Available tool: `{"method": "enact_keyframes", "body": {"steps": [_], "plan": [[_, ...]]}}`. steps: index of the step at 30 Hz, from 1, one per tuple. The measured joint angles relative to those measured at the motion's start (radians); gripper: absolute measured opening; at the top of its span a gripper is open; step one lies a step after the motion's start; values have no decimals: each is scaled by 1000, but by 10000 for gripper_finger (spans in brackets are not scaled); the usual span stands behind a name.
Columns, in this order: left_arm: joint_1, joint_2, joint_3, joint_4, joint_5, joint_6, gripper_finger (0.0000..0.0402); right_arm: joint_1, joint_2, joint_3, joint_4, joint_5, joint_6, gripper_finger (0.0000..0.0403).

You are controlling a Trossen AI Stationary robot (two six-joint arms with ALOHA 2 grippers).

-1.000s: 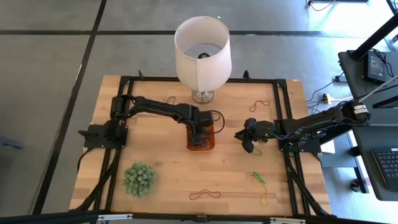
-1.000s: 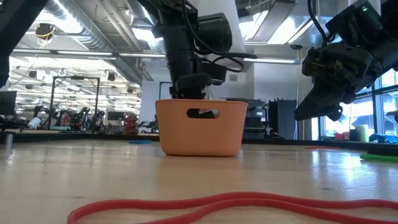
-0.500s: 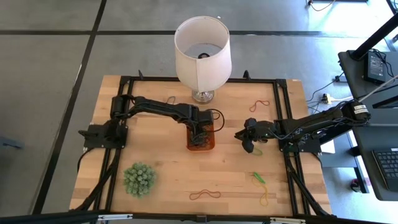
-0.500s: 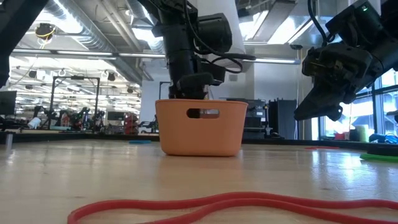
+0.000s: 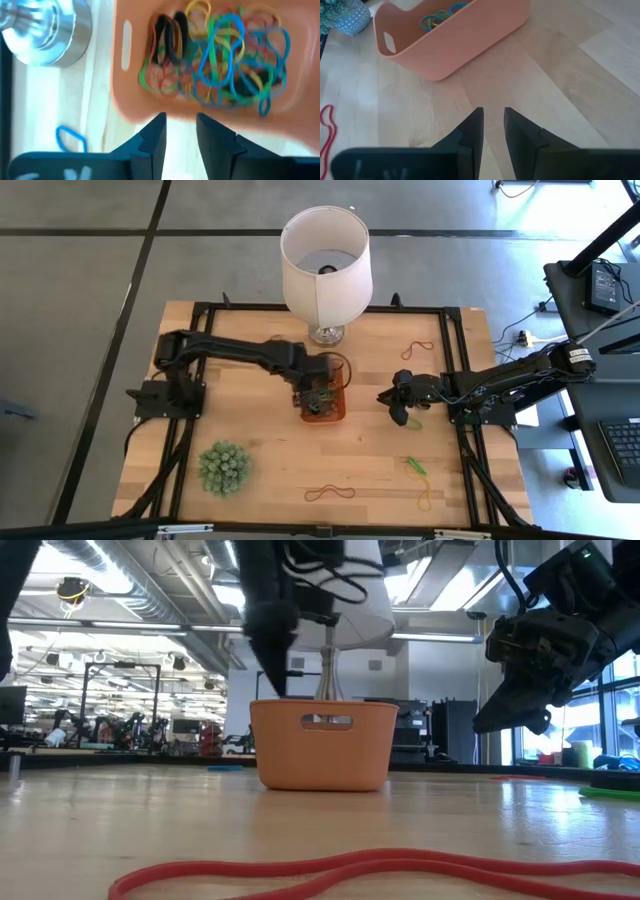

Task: Pick and place rubber bands into bin
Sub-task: Put the red rubber band into the orange bin

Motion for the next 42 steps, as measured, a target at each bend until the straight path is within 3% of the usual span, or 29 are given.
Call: {"method": "enact_keyframes", "body": {"steps": [5,14,21,28,32,38,42], "plan": [[-62,-200,-247,172,-60,-2,82,0,0,0,1,0,0,80],[-126,-607,-757,632,-60,-60,32,0,0,0,-1,0,0,80],[-133,-779,-1040,932,-57,-45,9,0,0,0,13,0,0,80],[-133,-828,-1195,1065,-26,-44,2,-1,0,0,69,0,-11,80],[-131,-828,-1222,1090,-48,-44,7,-3,0,33,45,0,-55,73],[-131,-828,-1224,1082,-59,-44,10,-3,8,206,-228,30,-59,9],[-131,-828,-1224,1108,-82,-44,8,-10,45,348,-475,141,-20,12]]}}
